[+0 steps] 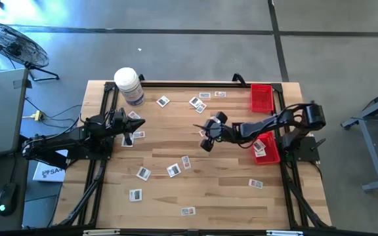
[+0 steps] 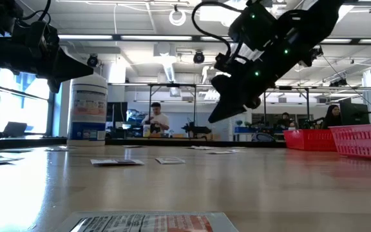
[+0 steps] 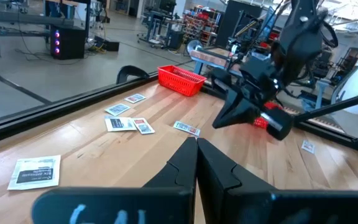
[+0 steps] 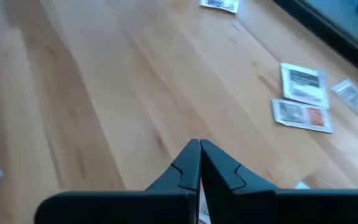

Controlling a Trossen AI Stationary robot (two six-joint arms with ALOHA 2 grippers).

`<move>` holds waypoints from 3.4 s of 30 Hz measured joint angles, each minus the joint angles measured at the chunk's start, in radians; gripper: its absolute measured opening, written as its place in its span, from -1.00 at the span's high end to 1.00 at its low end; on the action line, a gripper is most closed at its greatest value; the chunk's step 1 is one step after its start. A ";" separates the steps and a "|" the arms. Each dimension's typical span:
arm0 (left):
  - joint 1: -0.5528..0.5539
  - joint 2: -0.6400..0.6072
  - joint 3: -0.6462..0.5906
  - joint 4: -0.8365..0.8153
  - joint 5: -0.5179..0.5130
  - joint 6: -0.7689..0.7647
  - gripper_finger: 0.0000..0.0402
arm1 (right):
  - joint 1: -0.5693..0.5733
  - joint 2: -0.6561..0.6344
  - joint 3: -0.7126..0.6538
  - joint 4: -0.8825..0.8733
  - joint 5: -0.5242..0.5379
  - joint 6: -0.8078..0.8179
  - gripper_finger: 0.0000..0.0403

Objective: Pick & Place First Aid Supplies
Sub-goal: Put the ointment pack into the top basket

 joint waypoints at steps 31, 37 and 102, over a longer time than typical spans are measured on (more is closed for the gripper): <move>0.000 0.000 0.000 0.000 0.000 0.000 1.00 | 0.054 0.300 0.006 0.156 0.154 0.305 0.81; 0.000 0.000 0.000 0.000 0.000 0.000 1.00 | 0.054 0.301 0.005 0.149 0.156 0.341 0.95; 0.000 0.000 0.000 0.000 0.000 0.000 1.00 | -0.747 -0.479 -0.326 -0.363 0.193 0.419 0.87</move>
